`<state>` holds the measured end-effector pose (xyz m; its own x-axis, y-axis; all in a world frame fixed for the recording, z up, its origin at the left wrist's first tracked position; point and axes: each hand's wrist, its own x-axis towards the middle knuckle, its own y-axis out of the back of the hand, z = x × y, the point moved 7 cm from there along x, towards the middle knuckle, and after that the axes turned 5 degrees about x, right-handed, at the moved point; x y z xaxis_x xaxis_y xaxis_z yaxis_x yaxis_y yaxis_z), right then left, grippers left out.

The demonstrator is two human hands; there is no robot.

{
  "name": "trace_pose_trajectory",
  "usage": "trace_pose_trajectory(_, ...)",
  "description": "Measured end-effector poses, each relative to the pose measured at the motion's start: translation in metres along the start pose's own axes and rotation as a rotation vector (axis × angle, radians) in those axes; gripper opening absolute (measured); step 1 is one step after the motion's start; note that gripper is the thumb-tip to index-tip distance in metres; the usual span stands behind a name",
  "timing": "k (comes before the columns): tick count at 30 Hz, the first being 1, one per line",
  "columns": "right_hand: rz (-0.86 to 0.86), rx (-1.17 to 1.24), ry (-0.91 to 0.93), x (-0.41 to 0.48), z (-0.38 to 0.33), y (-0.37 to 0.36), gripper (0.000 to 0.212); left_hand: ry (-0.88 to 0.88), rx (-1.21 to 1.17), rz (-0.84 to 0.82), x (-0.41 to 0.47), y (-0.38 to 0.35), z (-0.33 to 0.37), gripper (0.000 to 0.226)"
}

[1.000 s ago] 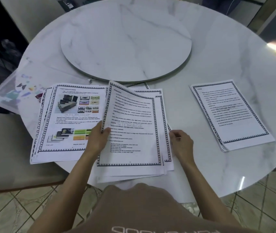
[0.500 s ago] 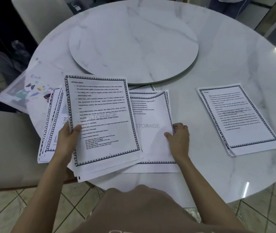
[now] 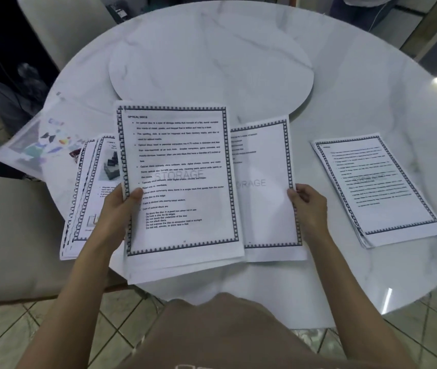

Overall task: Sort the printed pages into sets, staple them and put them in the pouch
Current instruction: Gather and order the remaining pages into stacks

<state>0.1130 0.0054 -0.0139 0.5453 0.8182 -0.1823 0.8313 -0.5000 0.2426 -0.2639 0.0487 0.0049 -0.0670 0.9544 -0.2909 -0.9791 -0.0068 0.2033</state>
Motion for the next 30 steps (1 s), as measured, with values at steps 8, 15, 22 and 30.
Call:
trace_pose_trajectory(8,-0.183,0.339,-0.068,-0.011,-0.028,-0.041,0.009,0.069,-0.114,0.013,0.007,-0.018,0.013,0.026)
trace_pose_trajectory(15,-0.319,0.367,-0.114,-0.029,-0.043,-0.085,0.008,0.102,-0.158,0.039,0.008,-0.013,0.006,0.030)
trace_pose_trajectory(22,-0.401,0.135,0.009,-0.026,-0.036,-0.092,0.010,0.120,-0.140,0.163,0.003,0.009,-0.006,0.031)
trace_pose_trajectory(30,-0.319,-0.346,0.098,-0.007,0.007,-0.086,0.015,0.203,-0.159,0.283,-0.006,0.041,-0.030,0.037)
